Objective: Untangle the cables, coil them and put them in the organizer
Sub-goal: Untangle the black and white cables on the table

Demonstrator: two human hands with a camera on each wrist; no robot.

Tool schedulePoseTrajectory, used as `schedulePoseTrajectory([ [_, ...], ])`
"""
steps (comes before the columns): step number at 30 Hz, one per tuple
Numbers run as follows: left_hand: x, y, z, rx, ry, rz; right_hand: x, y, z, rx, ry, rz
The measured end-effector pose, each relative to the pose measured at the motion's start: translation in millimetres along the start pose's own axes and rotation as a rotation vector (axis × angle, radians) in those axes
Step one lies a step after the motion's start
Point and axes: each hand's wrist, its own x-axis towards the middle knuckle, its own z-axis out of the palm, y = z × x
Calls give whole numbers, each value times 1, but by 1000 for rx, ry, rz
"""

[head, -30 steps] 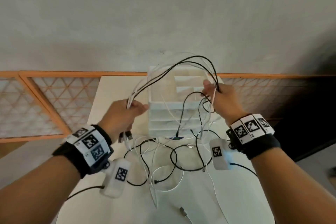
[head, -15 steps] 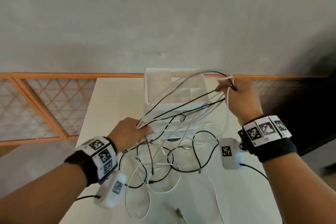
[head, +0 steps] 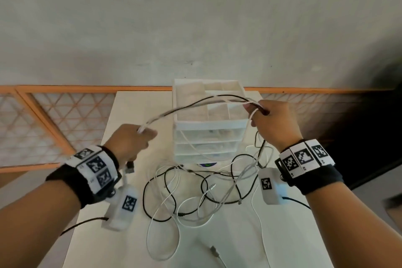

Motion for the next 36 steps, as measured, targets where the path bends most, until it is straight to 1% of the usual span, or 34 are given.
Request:
schedulePoseTrajectory([
  [2, -9, 31, -5, -300, -108, 8, -2, -7, 3, 22, -1, -63],
  [3, -12, 47, -10, -438, -150, 29, 0, -6, 4, 40, 7, -66],
  [4, -14, 61, -16, -568, -166, 57, 3, -1, 3, 50, -2, -42],
  [5, -15, 74, -22, -674, -152, 84, 6, 7, 2, 44, -28, 14],
  [6, -16, 84, -29, -745, -122, 115, 8, 19, 0, -26, -80, 86],
  [8, -17, 94, -38, -823, -44, 150, 9, 52, 2, -338, -236, 246],
  [9, -16, 94, -39, -844, -20, 149, 5, 67, 6, -482, -299, 329],
  [10, -14, 92, -37, -844, -10, 134, 0, 80, 11, -545, -334, 395],
  [11, -10, 87, -32, -806, -10, 105, -3, 88, 15, -522, -340, 445],
  [13, -6, 75, -14, -652, -42, 27, -4, 87, 18, -383, -284, 471],
  [15, -3, 60, 7, -499, -95, -49, 2, 70, 11, -216, -166, 427],
  [17, -5, 51, 28, -420, -126, -62, 10, 44, 2, -22, -65, 356],
  [18, -8, 50, 38, -397, -127, -23, 12, 30, -1, 76, -38, 316],
  [20, -18, 57, 57, -359, -152, 144, 10, 2, -3, 232, -49, 233],
  [21, -24, 64, 66, -364, -196, 231, 8, -10, -2, 288, -76, 193],
  [23, -31, 74, 85, -382, -345, 370, 3, -33, 0, 370, -124, 107],
  [24, -33, 78, 93, -346, -419, 428, 0, -44, 1, 411, -144, 72],
  [25, -34, 79, 102, -279, -463, 493, -1, -52, 0, 461, -160, 46],
  [26, -34, 78, 109, -203, -479, 547, -2, -58, -1, 513, -169, 28],
  [27, -32, 75, 116, -138, -467, 561, -1, -60, -4, 544, -163, 15],
  [29, -26, 61, 123, -24, -420, 531, 5, -58, -10, 547, -82, 8],
  [30, -20, 48, 124, 34, -391, 480, 11, -52, -13, 529, -11, 10],
  [32, -8, 18, 121, 132, -357, 318, 21, -37, -21, 437, 106, 25],
  [33, -3, 1, 116, 183, -347, 252, 26, -27, -27, 352, 117, 30],
  [34, 1, -12, 110, 211, -352, 217, 31, -16, -32, 236, 86, 31],
  [36, 2, -27, 96, 202, -388, 196, 38, 1, -42, -17, -28, 42],
])
